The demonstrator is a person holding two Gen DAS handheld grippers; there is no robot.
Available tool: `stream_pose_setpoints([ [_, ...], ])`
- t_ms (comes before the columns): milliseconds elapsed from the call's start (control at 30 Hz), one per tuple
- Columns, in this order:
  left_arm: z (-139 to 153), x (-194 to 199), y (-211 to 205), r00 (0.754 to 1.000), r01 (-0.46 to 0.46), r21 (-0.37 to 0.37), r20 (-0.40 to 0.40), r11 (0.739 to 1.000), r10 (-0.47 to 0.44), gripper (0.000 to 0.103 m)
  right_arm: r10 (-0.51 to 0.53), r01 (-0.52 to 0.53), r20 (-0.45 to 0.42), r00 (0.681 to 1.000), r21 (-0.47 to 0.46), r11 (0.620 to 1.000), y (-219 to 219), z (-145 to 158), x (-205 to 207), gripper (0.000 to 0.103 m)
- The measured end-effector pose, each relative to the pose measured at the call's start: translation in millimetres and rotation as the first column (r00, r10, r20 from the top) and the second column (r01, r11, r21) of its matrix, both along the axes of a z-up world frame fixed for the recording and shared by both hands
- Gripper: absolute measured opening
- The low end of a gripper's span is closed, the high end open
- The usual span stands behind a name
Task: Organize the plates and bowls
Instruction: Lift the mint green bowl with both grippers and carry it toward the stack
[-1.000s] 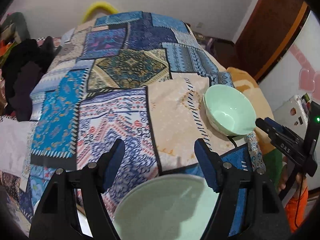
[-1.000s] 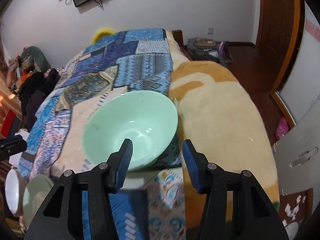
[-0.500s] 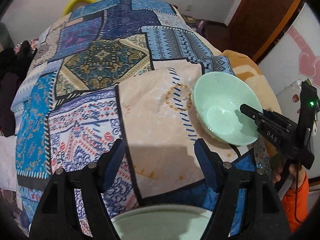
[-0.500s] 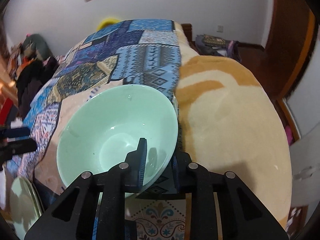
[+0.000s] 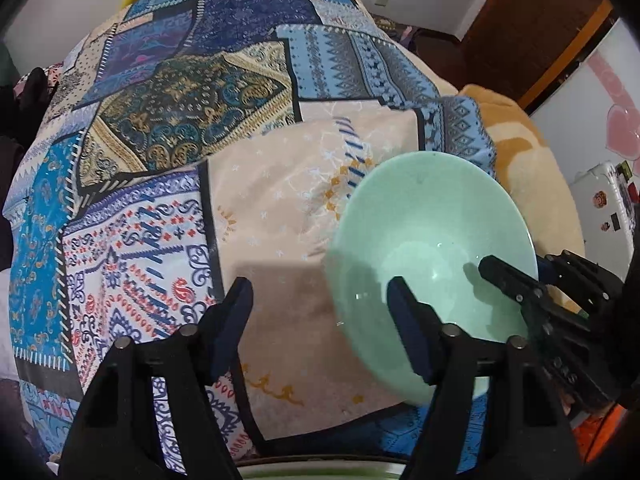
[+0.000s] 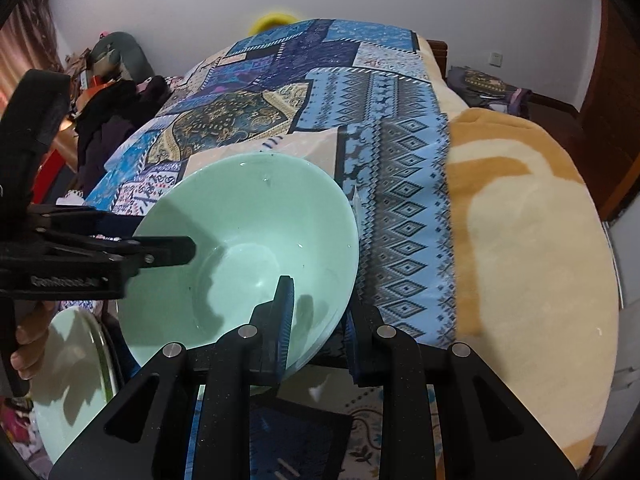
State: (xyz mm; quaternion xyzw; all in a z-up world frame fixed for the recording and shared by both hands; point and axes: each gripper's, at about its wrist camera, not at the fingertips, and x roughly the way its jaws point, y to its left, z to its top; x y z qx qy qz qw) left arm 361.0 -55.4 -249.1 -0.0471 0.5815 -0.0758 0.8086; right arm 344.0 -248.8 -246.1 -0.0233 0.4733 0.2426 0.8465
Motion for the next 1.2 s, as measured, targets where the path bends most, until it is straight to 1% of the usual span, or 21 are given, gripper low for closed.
stream_pose_setpoints([
  [33,-2,0,-1,1.000,0.006,0.001,-0.006,1.000,-0.006,0.059,-0.003,0.003,-0.008,1.000,0.002,1.000,0,-1,1,0.021],
  [100,-7,1,-4,1.000,0.013,0.001,-0.019,1.000,-0.013,0.049,-0.009,0.009,-0.021,1.000,0.012,1.000,-1,-2,3,0.024],
  [167,-11,1,-3,1.000,-0.001,0.003,-0.025,1.000,0.001,0.044,-0.018,0.018,-0.021,1.000,0.013,1.000,0,-2,3,0.024],
  [200,-13,1,-4,1.000,-0.003,0.005,-0.029,1.000,0.003,0.040,-0.020,0.021,-0.026,0.999,0.023,1.000,0,-2,4,0.026],
  [233,-15,2,-4,0.999,0.000,0.000,-0.033,1.000,0.000,0.038,-0.023,0.024,-0.029,0.999,0.026,0.999,0,-3,4,0.026],
  [333,-16,1,-7,1.000,0.001,-0.010,-0.026,1.000,-0.002,0.032,-0.027,0.027,-0.029,0.999,0.004,1.000,3,-5,5,0.026],
  [400,-15,0,-10,1.000,0.013,-0.010,-0.019,1.000,-0.014,0.024,-0.008,0.008,-0.028,1.000,-0.007,1.000,7,-5,3,0.025],
  [433,-15,-1,-12,1.000,0.022,-0.006,-0.014,1.000,-0.022,0.022,-0.008,0.008,-0.018,1.000,-0.017,1.000,8,-4,2,0.025],
  [500,-13,-3,-17,0.999,0.043,0.001,-0.008,0.999,-0.043,0.015,-0.010,0.010,-0.012,1.000,-0.035,0.999,9,-3,1,0.023],
  [633,-10,-6,-23,0.999,0.046,0.028,0.009,0.999,-0.046,0.015,-0.025,0.025,-0.033,0.999,-0.009,1.000,2,0,0,0.020],
  [833,-1,-19,-23,0.999,0.048,0.000,0.009,0.999,-0.048,0.015,-0.030,0.030,-0.023,0.999,-0.008,1.000,-3,8,-13,0.019],
  [1200,43,-58,-23,0.996,0.053,-0.012,0.074,0.999,-0.052,0.015,-0.034,0.033,0.043,0.999,0.027,0.999,-6,47,-46,0.018],
])
